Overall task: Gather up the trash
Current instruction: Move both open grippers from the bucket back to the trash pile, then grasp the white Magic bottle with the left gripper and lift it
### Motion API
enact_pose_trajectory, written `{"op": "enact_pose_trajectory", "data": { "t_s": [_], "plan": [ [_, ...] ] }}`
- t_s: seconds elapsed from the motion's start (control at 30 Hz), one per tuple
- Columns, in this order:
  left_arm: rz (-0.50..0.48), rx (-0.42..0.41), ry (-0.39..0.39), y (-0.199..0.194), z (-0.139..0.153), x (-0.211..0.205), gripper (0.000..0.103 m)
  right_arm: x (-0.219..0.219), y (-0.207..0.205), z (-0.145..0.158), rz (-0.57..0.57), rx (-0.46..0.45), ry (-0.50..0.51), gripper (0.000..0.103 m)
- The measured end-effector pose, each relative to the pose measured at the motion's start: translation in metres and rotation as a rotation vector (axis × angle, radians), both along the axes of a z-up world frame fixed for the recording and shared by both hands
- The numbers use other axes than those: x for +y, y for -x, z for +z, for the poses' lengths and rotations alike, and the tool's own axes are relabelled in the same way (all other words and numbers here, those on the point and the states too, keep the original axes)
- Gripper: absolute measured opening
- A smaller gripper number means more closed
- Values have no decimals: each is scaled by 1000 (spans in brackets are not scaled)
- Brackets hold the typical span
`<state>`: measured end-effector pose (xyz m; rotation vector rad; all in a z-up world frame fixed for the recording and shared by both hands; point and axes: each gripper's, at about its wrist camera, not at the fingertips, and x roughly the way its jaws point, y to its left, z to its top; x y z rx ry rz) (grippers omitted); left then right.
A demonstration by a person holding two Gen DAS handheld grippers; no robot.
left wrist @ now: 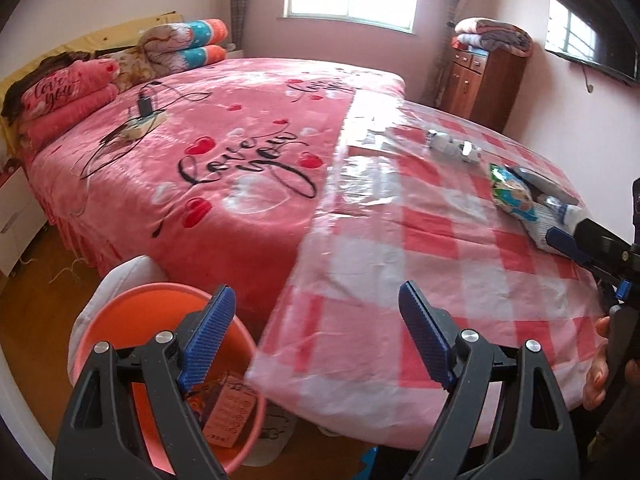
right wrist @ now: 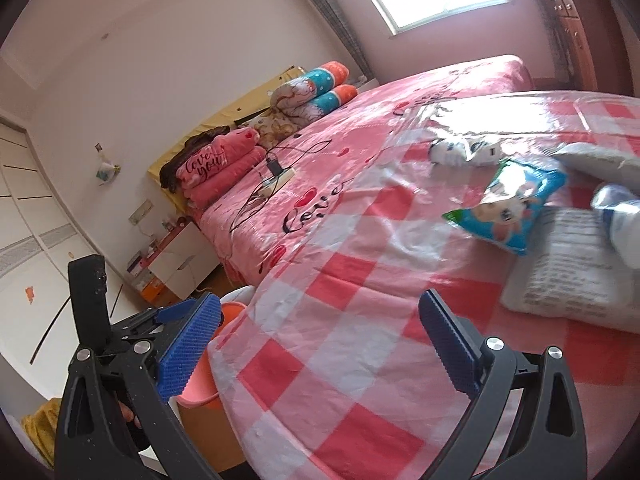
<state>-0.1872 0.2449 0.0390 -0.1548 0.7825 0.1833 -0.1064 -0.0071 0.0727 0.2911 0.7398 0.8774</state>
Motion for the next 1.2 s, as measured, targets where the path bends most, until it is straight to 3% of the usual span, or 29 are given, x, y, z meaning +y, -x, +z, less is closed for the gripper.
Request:
{"op": "enact_pose_trajectory", "data": {
  "t_s": [0.97, 1.2],
  "plan": [
    [-248, 29, -44, -51, 12, -115, 85, -82, -8, 20, -196, -98, 63, 98],
    [-303, 21, -63, -70, 18, -146, 85, -112, -14, 24, -268, -85, 57, 98]
  ]
}}
